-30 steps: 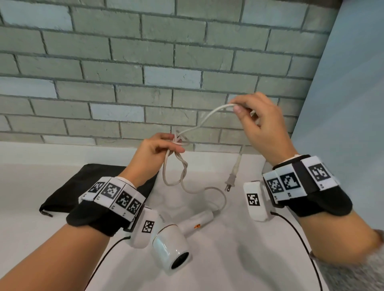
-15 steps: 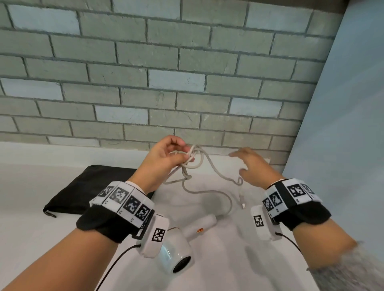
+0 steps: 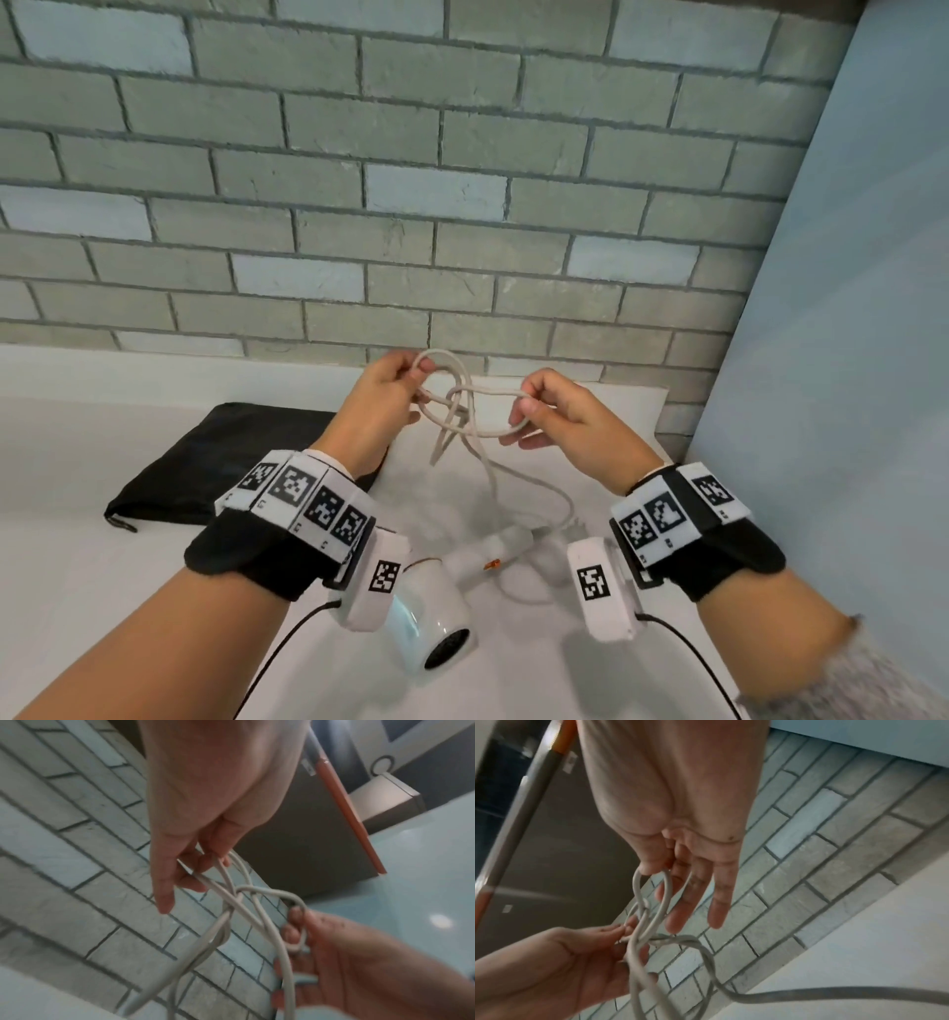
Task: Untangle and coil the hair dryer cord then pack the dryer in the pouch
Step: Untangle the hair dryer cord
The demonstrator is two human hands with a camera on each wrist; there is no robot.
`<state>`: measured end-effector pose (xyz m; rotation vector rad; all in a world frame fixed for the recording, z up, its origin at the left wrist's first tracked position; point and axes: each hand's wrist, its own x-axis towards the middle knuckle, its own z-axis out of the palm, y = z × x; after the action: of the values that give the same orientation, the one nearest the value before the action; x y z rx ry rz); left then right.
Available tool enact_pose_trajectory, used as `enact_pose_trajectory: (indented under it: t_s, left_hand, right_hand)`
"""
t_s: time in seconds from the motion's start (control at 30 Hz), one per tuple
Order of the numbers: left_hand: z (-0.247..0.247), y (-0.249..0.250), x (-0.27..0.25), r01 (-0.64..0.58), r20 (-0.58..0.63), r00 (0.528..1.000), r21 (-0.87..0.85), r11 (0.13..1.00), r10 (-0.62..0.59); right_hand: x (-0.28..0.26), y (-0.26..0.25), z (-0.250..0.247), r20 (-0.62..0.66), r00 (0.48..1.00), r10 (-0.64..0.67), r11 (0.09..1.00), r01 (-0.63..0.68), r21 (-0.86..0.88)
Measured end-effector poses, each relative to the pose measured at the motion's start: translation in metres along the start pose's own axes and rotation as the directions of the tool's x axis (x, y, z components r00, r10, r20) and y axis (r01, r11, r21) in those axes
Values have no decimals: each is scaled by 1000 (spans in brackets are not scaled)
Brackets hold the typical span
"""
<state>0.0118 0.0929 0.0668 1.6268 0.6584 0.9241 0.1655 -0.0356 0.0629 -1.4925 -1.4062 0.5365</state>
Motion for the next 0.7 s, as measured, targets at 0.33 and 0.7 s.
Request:
enact_pose_trajectory:
  t_s: [0.33, 0.7]
  left_hand:
    - [-14, 7, -3, 238, 202, 971, -859, 454, -127]
    - [-24, 4, -7, 88, 116, 993, -833, 546, 18]
  right_hand:
    - [-14, 22, 2, -33, 984, 174, 938, -156, 310]
    - [-17, 41, 16, 26, 994, 103, 993, -101, -55]
